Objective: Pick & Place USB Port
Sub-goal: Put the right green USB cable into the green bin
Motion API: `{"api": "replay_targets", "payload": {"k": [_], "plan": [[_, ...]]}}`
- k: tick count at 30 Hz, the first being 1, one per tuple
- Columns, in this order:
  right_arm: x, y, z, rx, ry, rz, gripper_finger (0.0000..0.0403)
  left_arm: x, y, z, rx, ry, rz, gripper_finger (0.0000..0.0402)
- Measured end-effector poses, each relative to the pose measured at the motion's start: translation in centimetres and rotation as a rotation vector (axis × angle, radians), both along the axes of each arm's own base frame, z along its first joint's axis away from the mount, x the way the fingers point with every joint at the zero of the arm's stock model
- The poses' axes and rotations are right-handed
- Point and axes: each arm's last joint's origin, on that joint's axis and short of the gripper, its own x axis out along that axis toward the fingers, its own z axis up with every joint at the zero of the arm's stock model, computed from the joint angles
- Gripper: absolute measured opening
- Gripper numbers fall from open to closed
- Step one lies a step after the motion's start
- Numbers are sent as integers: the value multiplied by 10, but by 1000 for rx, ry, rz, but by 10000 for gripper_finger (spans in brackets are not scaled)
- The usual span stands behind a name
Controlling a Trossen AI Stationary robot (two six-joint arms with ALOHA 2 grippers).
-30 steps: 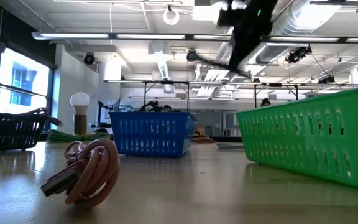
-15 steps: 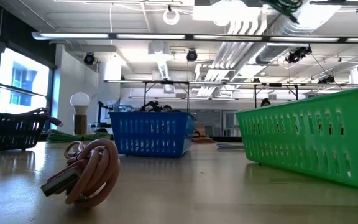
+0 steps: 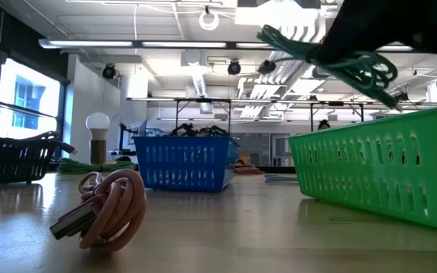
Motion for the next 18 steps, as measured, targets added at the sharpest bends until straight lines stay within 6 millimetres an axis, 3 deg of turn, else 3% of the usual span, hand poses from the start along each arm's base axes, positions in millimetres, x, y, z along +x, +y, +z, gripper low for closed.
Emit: {"api": "replay_targets", "payload": {"k": [9, 18], "plan": [[1, 17, -41, 99, 11, -121, 7, -3, 0, -4, -20, 64, -40, 154], [-5, 16, -49, 278, 177, -199, 18, -8, 0, -8, -29, 141, -69, 154]]}}
